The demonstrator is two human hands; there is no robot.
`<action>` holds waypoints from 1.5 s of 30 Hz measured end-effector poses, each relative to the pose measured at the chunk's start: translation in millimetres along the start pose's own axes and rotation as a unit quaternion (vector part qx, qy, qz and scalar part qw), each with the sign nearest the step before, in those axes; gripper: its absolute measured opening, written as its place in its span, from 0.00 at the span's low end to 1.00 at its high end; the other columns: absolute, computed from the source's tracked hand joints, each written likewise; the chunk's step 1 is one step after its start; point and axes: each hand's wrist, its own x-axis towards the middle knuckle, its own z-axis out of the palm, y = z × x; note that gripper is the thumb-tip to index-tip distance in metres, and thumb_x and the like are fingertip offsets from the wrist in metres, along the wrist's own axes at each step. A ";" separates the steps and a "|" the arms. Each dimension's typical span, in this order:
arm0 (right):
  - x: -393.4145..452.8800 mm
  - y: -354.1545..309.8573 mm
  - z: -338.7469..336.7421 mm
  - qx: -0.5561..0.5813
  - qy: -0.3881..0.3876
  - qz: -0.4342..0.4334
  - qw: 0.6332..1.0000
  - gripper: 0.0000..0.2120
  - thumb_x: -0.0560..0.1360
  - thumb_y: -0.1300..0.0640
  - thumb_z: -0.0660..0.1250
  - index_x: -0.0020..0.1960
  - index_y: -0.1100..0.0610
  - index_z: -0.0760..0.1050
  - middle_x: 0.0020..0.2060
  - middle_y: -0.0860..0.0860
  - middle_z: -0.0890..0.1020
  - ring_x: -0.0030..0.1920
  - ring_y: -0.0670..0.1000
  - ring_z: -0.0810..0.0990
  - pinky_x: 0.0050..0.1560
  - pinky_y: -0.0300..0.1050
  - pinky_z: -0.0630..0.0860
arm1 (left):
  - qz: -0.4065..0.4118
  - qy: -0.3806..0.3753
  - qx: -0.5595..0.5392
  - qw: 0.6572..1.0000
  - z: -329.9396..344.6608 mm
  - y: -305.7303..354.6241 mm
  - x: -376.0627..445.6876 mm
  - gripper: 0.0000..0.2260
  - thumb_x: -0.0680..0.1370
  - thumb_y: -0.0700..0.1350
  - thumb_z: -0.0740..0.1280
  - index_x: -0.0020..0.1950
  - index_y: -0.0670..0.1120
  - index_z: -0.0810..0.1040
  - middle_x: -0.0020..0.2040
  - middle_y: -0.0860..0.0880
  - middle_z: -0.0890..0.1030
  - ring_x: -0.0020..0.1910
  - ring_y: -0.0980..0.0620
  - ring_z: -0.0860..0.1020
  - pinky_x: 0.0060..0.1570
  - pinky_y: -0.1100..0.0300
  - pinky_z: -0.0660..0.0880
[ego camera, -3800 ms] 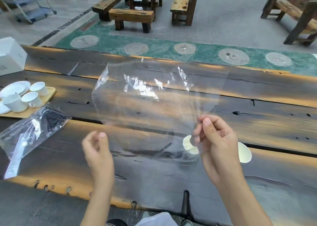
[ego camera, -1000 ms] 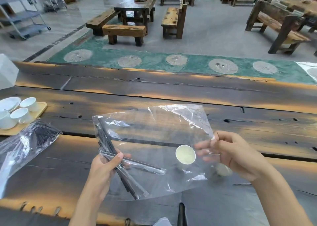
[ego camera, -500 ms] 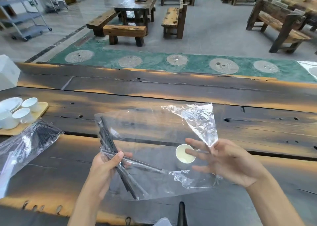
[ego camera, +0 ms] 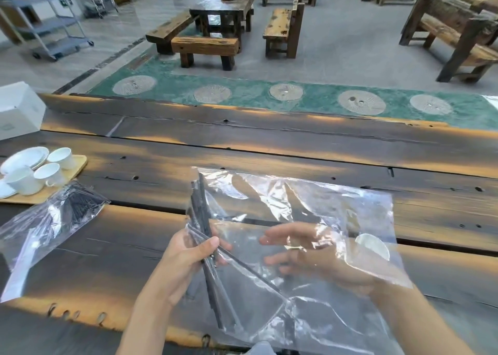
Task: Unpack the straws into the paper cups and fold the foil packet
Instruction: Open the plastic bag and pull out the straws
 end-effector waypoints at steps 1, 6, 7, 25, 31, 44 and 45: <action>5.2 2.2 5.8 -0.023 0.012 -0.013 1.000 0.30 0.68 0.53 0.79 0.65 0.62 0.75 0.63 0.57 0.81 0.61 0.61 0.81 0.61 0.54 0.79 | -0.003 -0.008 0.004 1.000 4.3 0.1 0.8 0.11 0.75 0.36 0.69 0.55 0.32 0.74 0.41 0.35 0.83 0.34 0.44 0.81 0.37 0.57 0.79; 30.2 20.9 30.9 -0.130 0.080 -0.054 0.987 0.19 0.70 0.64 0.73 0.60 0.63 0.80 0.54 0.59 0.85 0.53 0.52 0.85 0.57 0.47 0.79 | -0.014 -0.035 0.012 0.999 16.8 -0.5 4.2 0.20 0.71 0.44 0.77 0.56 0.36 0.75 0.40 0.39 0.83 0.36 0.44 0.81 0.39 0.51 0.78; 34.6 24.3 36.0 -0.175 0.084 -0.061 0.979 0.18 0.69 0.62 0.74 0.58 0.61 0.81 0.51 0.56 0.86 0.50 0.47 0.84 0.55 0.46 0.80 | -0.020 -0.034 0.022 0.999 17.8 -0.8 4.1 0.22 0.68 0.47 0.78 0.56 0.37 0.76 0.40 0.40 0.83 0.37 0.45 0.81 0.39 0.52 0.78; 60.5 53.5 68.2 0.080 0.182 -0.023 0.980 0.11 0.77 0.74 0.60 0.55 0.66 0.78 0.44 0.59 0.82 0.32 0.50 0.83 0.20 0.39 0.72 | -0.017 0.024 0.006 1.000 12.5 -14.1 -0.8 0.04 0.78 0.33 0.66 0.50 0.39 0.80 0.46 0.42 0.84 0.45 0.46 0.81 0.45 0.56 0.80; 62.9 57.1 81.2 0.009 0.254 -0.063 0.965 0.17 0.72 0.65 0.65 0.59 0.68 0.70 0.39 0.55 0.78 0.24 0.45 0.76 0.17 0.32 0.61 | -0.029 0.058 0.003 0.998 10.6 -21.2 1.8 0.03 0.73 0.37 0.72 0.45 0.43 0.84 0.42 0.45 0.83 0.41 0.51 0.81 0.43 0.57 0.77; 59.2 57.7 67.7 -0.012 0.200 -0.043 0.979 0.03 0.78 0.63 0.69 0.47 0.56 0.78 0.19 0.43 0.74 0.19 0.40 0.69 0.20 0.31 0.64 | -0.057 0.052 -0.047 0.996 20.0 -31.0 3.3 0.06 0.74 0.36 0.71 0.48 0.39 0.77 0.39 0.46 0.80 0.38 0.52 0.79 0.39 0.59 0.79; 59.9 58.5 68.1 -0.016 0.198 -0.045 0.979 0.03 0.78 0.62 0.69 0.47 0.55 0.78 0.20 0.44 0.75 0.20 0.41 0.69 0.21 0.32 0.64 | -0.058 0.050 -0.049 0.996 20.8 -30.7 3.4 0.05 0.74 0.36 0.71 0.48 0.39 0.77 0.38 0.47 0.79 0.38 0.53 0.79 0.39 0.60 0.79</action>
